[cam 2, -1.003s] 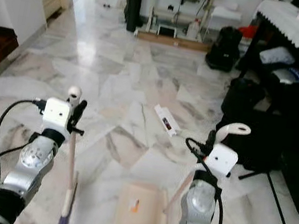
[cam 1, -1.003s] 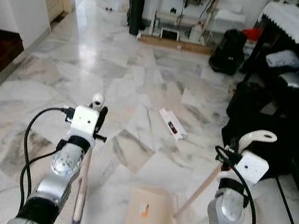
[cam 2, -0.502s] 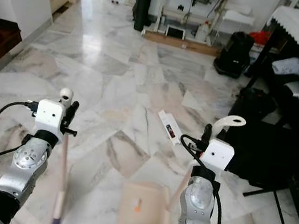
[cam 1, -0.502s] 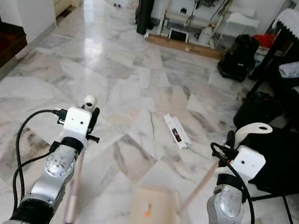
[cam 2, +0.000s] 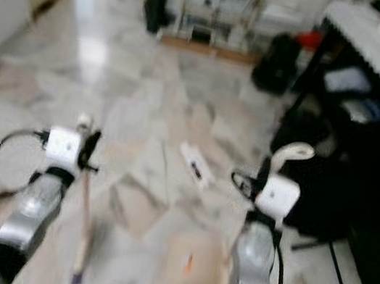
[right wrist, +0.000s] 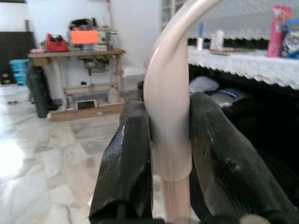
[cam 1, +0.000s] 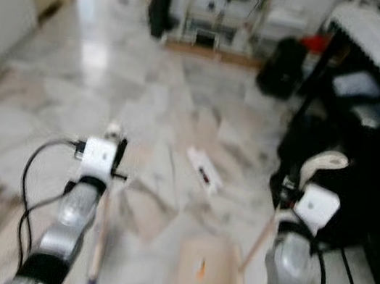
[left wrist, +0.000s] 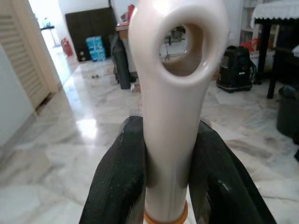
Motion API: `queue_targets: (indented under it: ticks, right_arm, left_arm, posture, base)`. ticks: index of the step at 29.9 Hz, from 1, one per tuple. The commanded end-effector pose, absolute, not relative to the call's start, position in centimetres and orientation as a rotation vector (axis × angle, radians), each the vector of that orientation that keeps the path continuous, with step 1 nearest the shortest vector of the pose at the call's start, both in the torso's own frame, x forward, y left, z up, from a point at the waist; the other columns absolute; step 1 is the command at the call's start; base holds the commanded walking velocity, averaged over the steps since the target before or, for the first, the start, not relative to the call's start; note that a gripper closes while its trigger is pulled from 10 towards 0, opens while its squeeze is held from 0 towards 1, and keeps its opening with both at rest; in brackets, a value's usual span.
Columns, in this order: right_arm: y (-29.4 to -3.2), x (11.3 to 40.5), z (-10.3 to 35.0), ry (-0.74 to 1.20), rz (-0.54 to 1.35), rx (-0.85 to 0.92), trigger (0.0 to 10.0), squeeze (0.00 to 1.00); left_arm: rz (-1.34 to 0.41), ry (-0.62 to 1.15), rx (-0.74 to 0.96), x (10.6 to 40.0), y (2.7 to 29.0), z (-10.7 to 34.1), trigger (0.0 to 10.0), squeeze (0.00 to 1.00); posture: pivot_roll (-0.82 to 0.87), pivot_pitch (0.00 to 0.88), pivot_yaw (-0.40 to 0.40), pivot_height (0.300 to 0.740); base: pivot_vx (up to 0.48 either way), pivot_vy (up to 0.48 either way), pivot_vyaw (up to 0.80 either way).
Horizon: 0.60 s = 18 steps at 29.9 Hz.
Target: Sweep floor
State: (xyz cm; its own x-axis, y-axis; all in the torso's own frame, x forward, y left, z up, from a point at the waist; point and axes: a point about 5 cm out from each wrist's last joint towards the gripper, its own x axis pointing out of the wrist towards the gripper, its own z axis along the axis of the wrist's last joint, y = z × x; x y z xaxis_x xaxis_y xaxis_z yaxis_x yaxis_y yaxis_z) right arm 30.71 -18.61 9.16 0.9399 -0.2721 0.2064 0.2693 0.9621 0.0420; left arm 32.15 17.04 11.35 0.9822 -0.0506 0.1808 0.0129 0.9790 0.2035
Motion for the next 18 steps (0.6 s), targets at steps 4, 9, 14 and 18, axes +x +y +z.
queue_targets:
  ticks: [4,9,14,18]
  right_arm:
    - [-19.38,30.71,9.88,-0.248,-0.290,0.014,10.0,0.00]
    - [-19.29,30.95,10.19,-0.257,-0.284,0.018,10.0,0.00]
    - [-19.36,30.98,10.48,-0.270,-0.288,0.023,10.0,0.00]
    - [-19.45,30.72,10.20,-0.264,-0.277,0.019,10.0,0.00]
  left_arm:
    - [-0.063,-0.240,0.186,32.31,15.77,12.27,10.0,0.00]
    - [-0.062,-0.238,0.188,32.44,15.89,12.28,10.0,0.00]
    - [-0.062,-0.236,0.191,32.63,16.00,12.33,10.0,0.00]
    - [-0.060,-0.235,0.190,32.69,16.05,12.35,10.0,0.00]
  posture:
    - [0.13,0.000,-0.053,0.740]
    - [0.11,0.000,-0.047,0.740]
    - [0.10,0.000,-0.040,0.740]
    - [0.10,0.000,-0.037,0.740]
  base:
    - [0.398,0.000,0.00]
    - [0.397,0.000,0.00]
    - [0.398,0.000,0.00]
    - [0.398,0.000,0.00]
